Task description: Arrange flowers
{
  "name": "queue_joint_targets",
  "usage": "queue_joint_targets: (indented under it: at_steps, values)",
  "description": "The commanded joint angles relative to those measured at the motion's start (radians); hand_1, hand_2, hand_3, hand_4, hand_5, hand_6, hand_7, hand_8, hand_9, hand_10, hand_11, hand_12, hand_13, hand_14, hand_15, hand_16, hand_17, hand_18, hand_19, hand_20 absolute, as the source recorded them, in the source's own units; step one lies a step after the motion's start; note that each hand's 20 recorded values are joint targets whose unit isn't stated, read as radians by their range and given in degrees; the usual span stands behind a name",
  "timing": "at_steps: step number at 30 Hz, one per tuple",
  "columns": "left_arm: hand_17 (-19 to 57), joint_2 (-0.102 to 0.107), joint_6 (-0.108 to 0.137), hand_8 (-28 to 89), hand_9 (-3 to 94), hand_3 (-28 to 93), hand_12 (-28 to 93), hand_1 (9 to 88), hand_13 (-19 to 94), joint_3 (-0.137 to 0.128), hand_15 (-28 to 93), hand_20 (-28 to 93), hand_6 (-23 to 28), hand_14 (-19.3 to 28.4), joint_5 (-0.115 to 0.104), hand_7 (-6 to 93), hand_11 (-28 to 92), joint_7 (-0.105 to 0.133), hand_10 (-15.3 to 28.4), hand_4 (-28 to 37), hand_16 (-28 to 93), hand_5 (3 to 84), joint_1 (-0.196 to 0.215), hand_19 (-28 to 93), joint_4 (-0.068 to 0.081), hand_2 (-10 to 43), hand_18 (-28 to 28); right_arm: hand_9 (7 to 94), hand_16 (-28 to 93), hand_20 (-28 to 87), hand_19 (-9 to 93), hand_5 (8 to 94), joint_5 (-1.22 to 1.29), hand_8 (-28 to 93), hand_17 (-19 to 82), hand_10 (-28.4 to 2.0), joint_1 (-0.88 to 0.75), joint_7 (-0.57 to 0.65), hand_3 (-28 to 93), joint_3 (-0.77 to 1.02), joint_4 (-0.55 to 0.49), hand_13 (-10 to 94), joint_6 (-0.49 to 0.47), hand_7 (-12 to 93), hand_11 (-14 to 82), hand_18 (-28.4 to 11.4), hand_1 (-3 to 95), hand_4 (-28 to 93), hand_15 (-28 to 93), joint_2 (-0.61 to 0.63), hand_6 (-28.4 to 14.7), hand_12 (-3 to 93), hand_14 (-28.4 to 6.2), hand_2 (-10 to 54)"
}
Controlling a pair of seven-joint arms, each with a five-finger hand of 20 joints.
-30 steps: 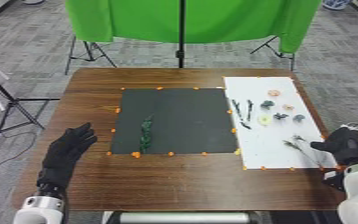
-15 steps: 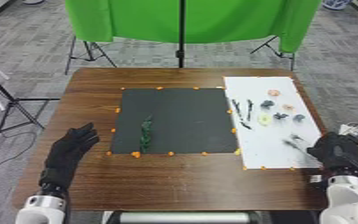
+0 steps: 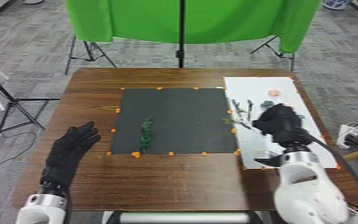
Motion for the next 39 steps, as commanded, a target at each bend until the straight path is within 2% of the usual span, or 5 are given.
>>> queue_joint_targets:
  at_steps: [1,4,6,24,39]
  values:
    - [0.0,-0.001,0.0,-5,39.1,64,11,20.9,28,0.016,28,19,8.5,18.6,-0.013,5.7,17,-0.033,14.0,-28.3,-3,43.5,-0.005,20,0.005,7.5,15.0,92.1,33,61,93,84.5,0.033,12,66,-8.3,0.111,0.013,61,-0.163,0.058,91,-0.07,25,26.9,-12.1,58.8,-23,63,-0.181,0.8,39.5,-2.7,-9.5]
    - [0.0,0.009,-0.021,-5,39.1,64,11,20.9,28,0.007,28,19,8.5,18.6,-0.013,5.6,17,-0.041,14.0,-28.3,-3,43.6,0.007,20,0.003,7.5,15.0,92.3,33,61,93,84.6,0.079,12,67,-8.1,0.141,0.009,61,-0.214,0.091,91,-0.099,25,27.0,-11.8,59.0,-23,63,-0.192,0.6,39.3,-2.5,-9.5]
    - [0.0,-0.008,-0.001,-5,39.1,64,11,20.9,28,0.009,28,19,8.5,18.6,-0.006,5.7,17,-0.03,14.0,-28.3,-3,43.6,0.031,20,-0.004,7.4,15.0,92.4,33,61,93,84.6,0.116,13,67,-8.1,0.152,0.014,60,-0.233,0.11,91,-0.127,25,27.0,-11.7,59.2,-23,63,-0.209,0.5,39.3,-2.4,-9.5]
    - [-0.2,0.031,-0.05,-4,38.8,64,11,21.4,28,0.033,28,19,8.5,18.7,-0.01,5.3,16,-0.054,14.0,-28.3,-3,43.4,-0.013,20,0.016,7.1,15.0,92.9,33,57,93,83.1,0.254,13,69,-9.3,0.346,0.039,58,-0.397,0.266,94,-0.034,25,29.2,-10.1,58.7,-20,58,-0.283,-0.3,34.7,-1.1,-9.5]
    - [-0.3,0.025,-0.071,-4,38.7,64,11,21.6,27,0.042,27,19,8.6,18.7,-0.005,4.9,16,-0.062,14.0,-28.3,-2,42.9,-0.017,20,0.019,6.8,15.0,91.2,32,51,93,79.2,0.307,12,70,-11.6,0.39,0.014,55,-0.445,0.303,94,-0.017,21,33.9,-8.9,51.3,-20,55,-0.291,-2.2,25.1,-1.7,-9.5]
